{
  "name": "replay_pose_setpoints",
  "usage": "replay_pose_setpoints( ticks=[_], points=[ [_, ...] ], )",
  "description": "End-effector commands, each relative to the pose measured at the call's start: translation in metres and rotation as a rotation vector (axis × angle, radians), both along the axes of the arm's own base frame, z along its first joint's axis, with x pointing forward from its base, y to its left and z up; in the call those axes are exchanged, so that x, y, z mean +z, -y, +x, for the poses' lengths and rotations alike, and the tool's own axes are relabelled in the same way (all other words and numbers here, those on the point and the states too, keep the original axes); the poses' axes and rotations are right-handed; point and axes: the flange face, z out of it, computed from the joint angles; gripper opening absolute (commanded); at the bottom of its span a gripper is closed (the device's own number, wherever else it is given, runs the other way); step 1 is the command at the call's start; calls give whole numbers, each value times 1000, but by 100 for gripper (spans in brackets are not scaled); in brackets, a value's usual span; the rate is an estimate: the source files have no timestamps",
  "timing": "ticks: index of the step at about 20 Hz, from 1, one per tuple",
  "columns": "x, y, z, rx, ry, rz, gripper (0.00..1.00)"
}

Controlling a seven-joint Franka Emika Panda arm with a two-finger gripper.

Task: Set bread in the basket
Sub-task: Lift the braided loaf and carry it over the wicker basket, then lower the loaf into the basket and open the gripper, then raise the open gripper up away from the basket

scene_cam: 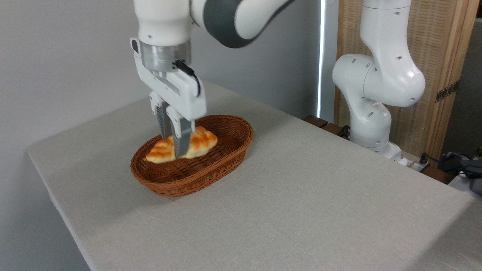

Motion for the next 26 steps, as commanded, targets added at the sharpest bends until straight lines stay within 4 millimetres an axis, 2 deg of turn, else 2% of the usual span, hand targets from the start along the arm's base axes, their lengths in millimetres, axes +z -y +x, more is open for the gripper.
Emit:
replay_pose_setpoints(
  ticks=[1,4,14,17,19,23,25,26],
  points=[
    [3,35,-10,4,-10,-11,100],
    [2,55,-15,-32,-10,-9,100],
    [-7,58,-20,-53,-66,7,100],
    [-7,50,-21,-45,-86,16,100],
    [2,36,-21,-38,-56,79,100],
    [34,-20,-25,45,5,116,100],
    [37,-55,-30,80,-35,116,100],
    [37,-65,-31,73,-44,116,100]
  ],
)
